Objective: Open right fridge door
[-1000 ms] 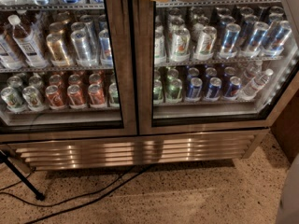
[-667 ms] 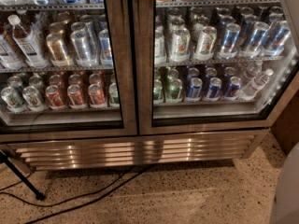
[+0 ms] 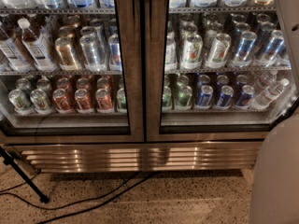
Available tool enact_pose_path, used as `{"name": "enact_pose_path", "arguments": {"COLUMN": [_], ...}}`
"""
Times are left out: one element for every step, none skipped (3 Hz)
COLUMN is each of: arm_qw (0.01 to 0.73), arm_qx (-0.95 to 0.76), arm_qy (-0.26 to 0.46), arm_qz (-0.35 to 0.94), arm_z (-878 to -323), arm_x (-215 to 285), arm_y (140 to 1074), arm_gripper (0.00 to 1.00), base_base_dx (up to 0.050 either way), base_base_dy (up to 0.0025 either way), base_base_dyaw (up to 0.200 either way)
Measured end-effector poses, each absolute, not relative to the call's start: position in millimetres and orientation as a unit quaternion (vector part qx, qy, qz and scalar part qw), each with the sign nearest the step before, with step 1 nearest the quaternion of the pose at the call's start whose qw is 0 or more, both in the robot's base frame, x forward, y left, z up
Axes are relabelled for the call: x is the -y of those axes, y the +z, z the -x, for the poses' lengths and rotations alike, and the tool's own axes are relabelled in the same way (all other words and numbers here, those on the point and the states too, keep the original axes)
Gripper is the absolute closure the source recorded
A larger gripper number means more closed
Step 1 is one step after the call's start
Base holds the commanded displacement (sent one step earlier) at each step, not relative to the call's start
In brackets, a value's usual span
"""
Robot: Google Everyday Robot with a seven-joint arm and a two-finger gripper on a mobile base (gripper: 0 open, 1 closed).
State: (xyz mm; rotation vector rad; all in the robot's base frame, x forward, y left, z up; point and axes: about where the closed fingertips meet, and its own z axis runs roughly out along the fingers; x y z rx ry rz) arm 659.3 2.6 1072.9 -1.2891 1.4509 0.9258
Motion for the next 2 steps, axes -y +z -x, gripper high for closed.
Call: {"name": "enact_pose_path", "arguments": {"arm_qw": [0.476, 0.479], "arm_qx": [-0.594, -0.598], "arm_qy": [0.378, 0.375], "arm_qz": [0.526, 0.522], "arm_z": [-658.8, -648.8], "arm_x": [-2.4, -1.2], "arm_y": [1072.5, 1072.2], "arm_gripper": [1.00, 1.00], "base_base_dx": [0.000, 0.000], "base_base_dy": [0.00000, 0.00000], "base_base_dyaw": [0.000, 0.000]}}
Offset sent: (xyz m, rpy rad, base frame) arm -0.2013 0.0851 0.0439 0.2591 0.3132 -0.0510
